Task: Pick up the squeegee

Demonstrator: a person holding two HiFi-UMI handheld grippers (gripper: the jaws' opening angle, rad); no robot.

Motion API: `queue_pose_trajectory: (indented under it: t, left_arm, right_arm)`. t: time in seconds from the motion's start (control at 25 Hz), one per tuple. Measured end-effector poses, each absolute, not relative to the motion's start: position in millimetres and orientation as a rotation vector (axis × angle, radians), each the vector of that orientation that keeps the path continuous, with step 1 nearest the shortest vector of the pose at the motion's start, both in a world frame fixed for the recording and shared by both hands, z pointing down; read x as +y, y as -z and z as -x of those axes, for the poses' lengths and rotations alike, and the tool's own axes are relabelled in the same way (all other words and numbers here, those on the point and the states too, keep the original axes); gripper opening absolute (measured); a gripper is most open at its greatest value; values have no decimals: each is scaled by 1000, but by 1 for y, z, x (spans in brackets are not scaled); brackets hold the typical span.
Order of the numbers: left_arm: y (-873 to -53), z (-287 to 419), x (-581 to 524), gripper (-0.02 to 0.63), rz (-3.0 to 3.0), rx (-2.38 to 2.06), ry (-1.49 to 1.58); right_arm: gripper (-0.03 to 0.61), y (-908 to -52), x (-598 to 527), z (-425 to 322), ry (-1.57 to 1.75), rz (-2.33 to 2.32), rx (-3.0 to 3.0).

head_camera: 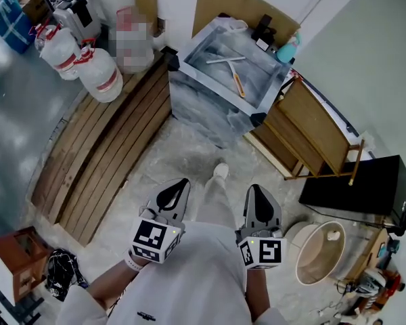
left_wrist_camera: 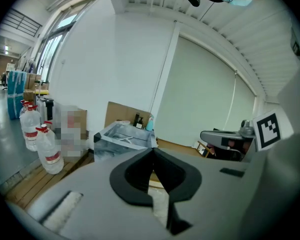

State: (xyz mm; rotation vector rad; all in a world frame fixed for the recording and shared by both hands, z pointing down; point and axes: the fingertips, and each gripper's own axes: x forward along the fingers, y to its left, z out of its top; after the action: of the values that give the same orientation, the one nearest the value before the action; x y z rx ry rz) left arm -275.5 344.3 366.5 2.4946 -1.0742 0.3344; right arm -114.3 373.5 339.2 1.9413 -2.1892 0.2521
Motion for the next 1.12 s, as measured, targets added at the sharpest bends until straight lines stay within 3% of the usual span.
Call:
queue_pose_trajectory:
  t: [0.32, 0.84, 1.12]
  left_arm:
    - [-380, 229, 269, 5, -2457, -1130, -366]
    - [-373, 51, 111, 5, -2388, -1226, -479]
    - [-378, 6, 57, 5, -2370, -1280, -495]
  right_arm:
    - [6, -355, 293, 60, -289, -1881, -2244]
    - [6, -336, 115, -71, -252, -1655, -2473]
    - [6, -356, 62, -129, -340, -1649, -2456]
